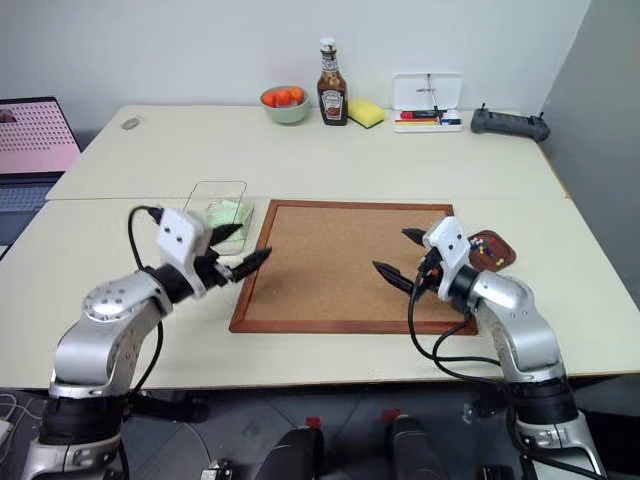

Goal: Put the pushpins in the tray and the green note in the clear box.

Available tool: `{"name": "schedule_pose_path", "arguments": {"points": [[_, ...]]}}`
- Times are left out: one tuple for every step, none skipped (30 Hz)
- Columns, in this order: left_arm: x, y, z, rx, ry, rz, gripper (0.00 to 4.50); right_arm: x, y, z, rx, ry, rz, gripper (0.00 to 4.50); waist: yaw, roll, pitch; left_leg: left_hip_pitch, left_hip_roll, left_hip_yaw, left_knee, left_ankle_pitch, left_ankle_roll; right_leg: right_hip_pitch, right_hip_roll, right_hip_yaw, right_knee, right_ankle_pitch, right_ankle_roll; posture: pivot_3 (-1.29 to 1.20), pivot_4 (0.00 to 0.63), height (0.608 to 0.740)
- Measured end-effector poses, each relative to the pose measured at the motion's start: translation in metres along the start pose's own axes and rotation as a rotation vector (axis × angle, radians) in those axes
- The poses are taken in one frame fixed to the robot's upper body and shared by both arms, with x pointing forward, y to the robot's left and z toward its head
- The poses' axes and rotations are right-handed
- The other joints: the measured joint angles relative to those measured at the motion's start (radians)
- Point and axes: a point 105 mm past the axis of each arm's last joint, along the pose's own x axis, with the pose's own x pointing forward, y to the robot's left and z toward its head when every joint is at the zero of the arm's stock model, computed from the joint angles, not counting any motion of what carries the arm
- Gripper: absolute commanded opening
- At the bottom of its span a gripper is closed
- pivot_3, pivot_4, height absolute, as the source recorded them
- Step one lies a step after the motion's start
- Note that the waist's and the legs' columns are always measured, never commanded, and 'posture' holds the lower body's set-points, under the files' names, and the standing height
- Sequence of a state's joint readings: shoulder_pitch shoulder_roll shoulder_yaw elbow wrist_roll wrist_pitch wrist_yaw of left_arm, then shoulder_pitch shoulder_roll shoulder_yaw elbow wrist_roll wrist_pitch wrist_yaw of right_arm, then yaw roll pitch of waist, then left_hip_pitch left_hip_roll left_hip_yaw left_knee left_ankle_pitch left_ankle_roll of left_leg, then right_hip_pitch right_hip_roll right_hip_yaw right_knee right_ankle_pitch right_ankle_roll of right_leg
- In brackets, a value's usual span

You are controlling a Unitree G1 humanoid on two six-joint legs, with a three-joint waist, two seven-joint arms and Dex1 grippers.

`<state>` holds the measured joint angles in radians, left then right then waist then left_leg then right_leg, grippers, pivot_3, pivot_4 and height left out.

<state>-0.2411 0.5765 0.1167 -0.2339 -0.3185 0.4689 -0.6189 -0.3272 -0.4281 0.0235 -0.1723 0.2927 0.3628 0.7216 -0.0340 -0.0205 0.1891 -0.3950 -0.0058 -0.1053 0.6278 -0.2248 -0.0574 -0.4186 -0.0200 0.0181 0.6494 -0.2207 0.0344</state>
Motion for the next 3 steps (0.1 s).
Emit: {"name": "schedule_pose_path", "arguments": {"points": [[-0.0004, -0.0048, -0.0029, -0.022, 0.000, -0.012, 3.81, -0.0013, -0.0005, -0.0024, 0.004, 0.004, -0.008, 4.50, 0.000, 0.000, 0.000, 0.000, 0.000, 0.000, 0.000, 0.000, 0.000, 0.000, 0.000, 0.000, 0.000, 0.000, 0.000, 0.00, 0.150, 0.740], [-0.0007, -0.0065, -0.0047, -0.036, 0.000, -0.012, 3.81, -0.0016, -0.0003, -0.0028, 0.004, 0.002, -0.010, 4.50, 0.000, 0.000, 0.000, 0.001, 0.000, 0.000, 0.000, 0.000, 0.000, 0.000, 0.000, 0.000, 0.000, 0.000, 0.000, 0.00, 0.150, 0.740], [-0.0012, -0.0084, -0.0071, -0.047, 0.002, -0.011, 3.81, -0.0019, -0.0002, -0.0034, 0.004, 0.001, -0.012, 4.50, 0.000, 0.000, 0.000, 0.001, 0.000, 0.000, 0.000, 0.000, 0.000, 0.000, 0.000, 0.000, 0.000, 0.000, 0.000, 0.00, 0.150, 0.740]]}}
